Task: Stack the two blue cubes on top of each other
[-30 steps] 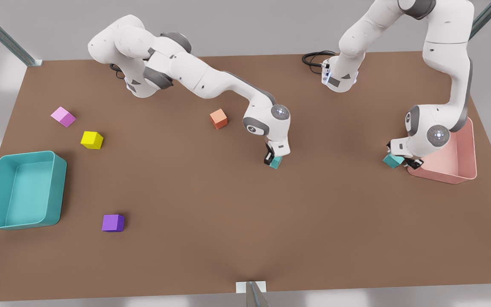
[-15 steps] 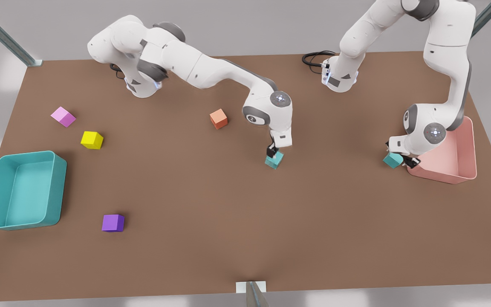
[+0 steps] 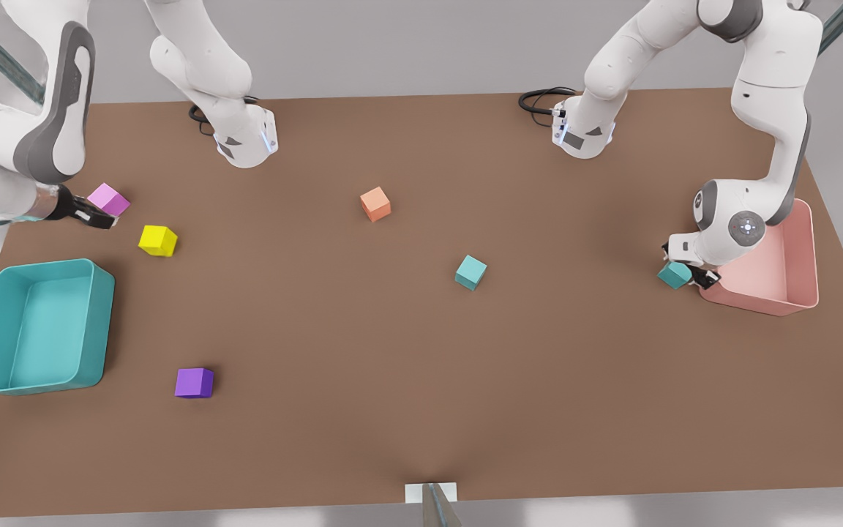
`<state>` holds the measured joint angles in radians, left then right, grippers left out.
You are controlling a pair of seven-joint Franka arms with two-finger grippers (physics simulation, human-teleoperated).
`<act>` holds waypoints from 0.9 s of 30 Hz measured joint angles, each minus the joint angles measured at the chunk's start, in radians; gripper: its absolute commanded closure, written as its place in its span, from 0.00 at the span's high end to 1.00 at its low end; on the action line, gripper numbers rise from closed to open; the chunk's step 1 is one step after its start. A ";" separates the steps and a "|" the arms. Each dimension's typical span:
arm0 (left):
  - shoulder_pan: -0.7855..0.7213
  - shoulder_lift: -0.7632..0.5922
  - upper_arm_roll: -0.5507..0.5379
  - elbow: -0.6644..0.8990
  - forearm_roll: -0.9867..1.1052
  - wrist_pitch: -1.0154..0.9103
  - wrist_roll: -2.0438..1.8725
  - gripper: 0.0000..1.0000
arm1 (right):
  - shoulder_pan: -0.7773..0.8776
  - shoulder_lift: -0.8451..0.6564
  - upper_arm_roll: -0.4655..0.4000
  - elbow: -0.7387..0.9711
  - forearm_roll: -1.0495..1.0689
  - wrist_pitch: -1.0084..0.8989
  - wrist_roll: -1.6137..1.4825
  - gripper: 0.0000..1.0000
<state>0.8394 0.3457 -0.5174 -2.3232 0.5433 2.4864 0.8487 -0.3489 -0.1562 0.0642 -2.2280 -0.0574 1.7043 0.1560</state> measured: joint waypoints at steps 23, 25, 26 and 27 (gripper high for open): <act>0.047 0.023 -0.049 0.063 0.087 -0.029 -0.075 0.61 | 0.212 -0.014 0.033 -0.107 0.004 0.417 -0.111 1.00; 0.051 0.001 -0.126 0.074 0.063 -0.060 -0.099 0.61 | 0.212 -0.014 0.033 -0.108 0.004 0.419 -0.116 1.00; 0.052 -0.003 -0.162 0.085 0.049 -0.080 -0.111 0.61 | 0.212 -0.014 0.033 -0.107 0.004 0.419 -0.117 1.00; 0.053 -0.005 -0.201 0.117 0.030 -0.111 -0.124 0.61 | 0.212 -0.014 0.033 -0.107 0.004 0.419 -0.119 1.00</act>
<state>0.8920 0.3406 -0.7188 -2.2063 0.5731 2.3751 0.7247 -0.1364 -0.1704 0.0967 -2.3353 -0.0533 2.1237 0.0367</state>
